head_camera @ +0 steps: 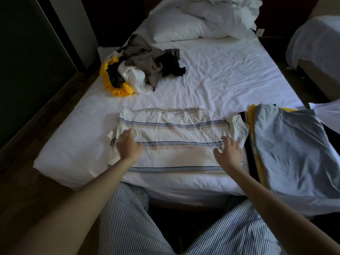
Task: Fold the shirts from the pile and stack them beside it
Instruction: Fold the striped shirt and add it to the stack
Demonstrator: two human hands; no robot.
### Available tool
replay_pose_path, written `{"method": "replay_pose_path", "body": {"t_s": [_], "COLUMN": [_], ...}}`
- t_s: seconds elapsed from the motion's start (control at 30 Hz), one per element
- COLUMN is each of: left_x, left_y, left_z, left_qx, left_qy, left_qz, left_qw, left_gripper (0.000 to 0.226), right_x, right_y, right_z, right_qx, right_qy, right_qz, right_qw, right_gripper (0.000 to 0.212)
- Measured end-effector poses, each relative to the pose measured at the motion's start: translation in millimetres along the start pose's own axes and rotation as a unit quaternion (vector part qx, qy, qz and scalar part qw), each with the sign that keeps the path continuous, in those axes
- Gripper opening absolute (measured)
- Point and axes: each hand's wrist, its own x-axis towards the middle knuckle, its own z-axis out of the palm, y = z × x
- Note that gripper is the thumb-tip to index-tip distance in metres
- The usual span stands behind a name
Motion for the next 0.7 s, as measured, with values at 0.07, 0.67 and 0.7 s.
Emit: {"method": "replay_pose_path", "body": {"t_s": [0.07,0.67,0.7], "left_x": [2,154,157], "left_y": [32,30,27], "left_z": [17,109,107], "left_qx": [0.010,0.128,0.117], "left_qy": [-0.030,-0.073,-0.058], "left_qz": [0.115,0.266,0.248], "left_qw": [0.993,0.953,0.960], "left_gripper": [0.051,0.064,0.068], "right_x": [12,158,157], "right_y": [-19,37,41], "right_z": [14,74,73], "right_qx": [-0.037,-0.161,-0.166], "right_qy": [-0.039,-0.083,-0.063], "right_qz": [-0.069,-0.098,-0.092], "right_qw": [0.996,0.979,0.980], "right_gripper": [0.054,0.052,0.054]}}
